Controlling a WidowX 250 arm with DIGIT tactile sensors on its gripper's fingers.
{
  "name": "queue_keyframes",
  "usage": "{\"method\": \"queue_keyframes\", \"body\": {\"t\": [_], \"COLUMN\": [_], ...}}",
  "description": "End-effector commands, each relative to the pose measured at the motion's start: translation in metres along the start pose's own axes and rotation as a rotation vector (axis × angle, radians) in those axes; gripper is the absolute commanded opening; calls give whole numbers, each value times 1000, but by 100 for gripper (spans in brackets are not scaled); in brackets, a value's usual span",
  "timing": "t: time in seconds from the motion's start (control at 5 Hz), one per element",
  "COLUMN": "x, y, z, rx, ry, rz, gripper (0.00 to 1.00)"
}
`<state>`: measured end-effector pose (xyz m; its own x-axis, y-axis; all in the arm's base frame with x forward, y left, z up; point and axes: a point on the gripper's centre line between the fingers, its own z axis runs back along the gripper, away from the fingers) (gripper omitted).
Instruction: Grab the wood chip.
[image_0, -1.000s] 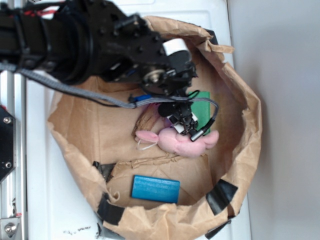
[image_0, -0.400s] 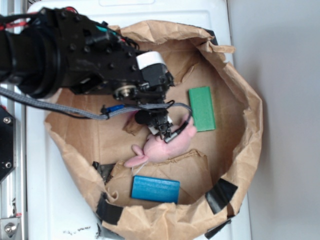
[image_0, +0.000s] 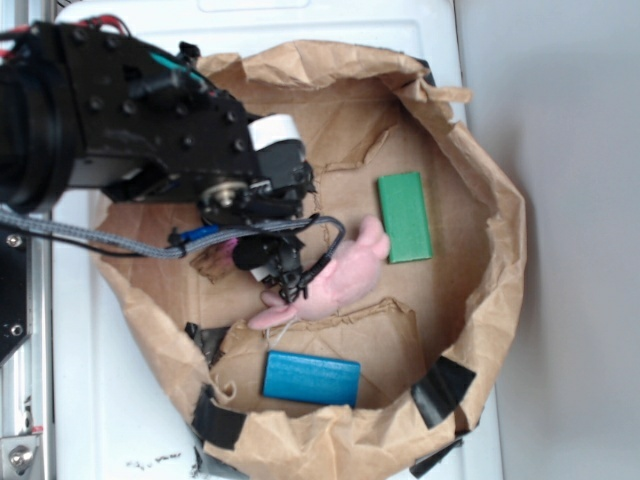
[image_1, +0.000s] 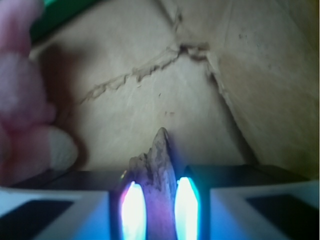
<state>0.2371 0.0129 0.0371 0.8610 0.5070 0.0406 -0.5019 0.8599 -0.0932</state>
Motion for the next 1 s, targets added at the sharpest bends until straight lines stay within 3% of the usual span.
{"method": "queue_keyframes", "body": {"t": [0.0, 0.4, 0.6, 0.8], "x": [21, 13, 9, 2], "y": [-14, -16, -15, -12], "z": [69, 119, 125, 127], "rx": [-106, -116, -129, -103], "ry": [-61, -132, -188, -223], "rz": [4, 14, 8, -34], "gripper": [0, 0, 0, 0]}}
